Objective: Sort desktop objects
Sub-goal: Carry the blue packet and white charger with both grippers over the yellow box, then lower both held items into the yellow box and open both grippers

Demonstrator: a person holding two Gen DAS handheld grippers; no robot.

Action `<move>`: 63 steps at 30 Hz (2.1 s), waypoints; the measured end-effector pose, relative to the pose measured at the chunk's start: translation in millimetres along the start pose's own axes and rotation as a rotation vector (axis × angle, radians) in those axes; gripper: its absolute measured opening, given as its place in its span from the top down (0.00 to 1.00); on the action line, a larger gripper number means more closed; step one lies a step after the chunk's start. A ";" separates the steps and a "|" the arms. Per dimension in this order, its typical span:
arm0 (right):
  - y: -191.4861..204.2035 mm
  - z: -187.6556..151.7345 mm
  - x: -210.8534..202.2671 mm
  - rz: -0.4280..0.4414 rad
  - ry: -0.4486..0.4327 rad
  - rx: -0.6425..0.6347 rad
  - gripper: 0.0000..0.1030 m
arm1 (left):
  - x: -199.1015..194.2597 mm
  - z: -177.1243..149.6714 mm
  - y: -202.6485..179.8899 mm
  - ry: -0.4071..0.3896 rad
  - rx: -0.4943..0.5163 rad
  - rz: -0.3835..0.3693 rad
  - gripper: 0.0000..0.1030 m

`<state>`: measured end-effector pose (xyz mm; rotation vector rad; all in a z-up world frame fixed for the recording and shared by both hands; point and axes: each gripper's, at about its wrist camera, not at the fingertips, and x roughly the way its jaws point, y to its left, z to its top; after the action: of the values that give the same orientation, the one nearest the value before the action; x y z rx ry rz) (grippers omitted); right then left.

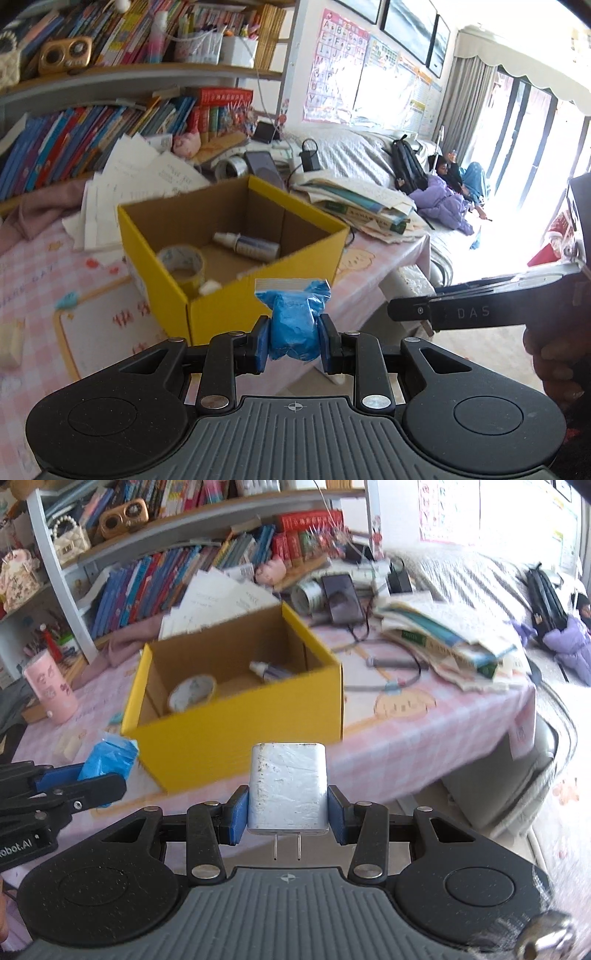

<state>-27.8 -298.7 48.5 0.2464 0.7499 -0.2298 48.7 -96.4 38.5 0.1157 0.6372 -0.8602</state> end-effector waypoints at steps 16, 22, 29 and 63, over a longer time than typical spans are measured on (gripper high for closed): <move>-6.2 106.8 79.9 0.166 -0.060 -0.181 0.60 | 67.4 69.9 21.8 -0.042 -0.016 0.173 0.75; -0.6 124.4 128.5 0.232 0.024 -0.235 0.60 | 96.9 78.6 33.0 0.001 -0.041 0.246 0.75; 12.3 140.4 185.1 0.277 0.113 -0.341 0.60 | 142.1 99.0 51.1 0.100 -0.027 0.319 0.76; 19.3 152.4 236.3 0.367 0.230 -0.449 0.51 | 182.6 110.1 75.2 0.185 -0.111 0.413 0.49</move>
<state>243.2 -354.1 -5.5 -0.0209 0.9461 0.3197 244.3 -207.0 12.7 0.2206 0.7988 -0.4167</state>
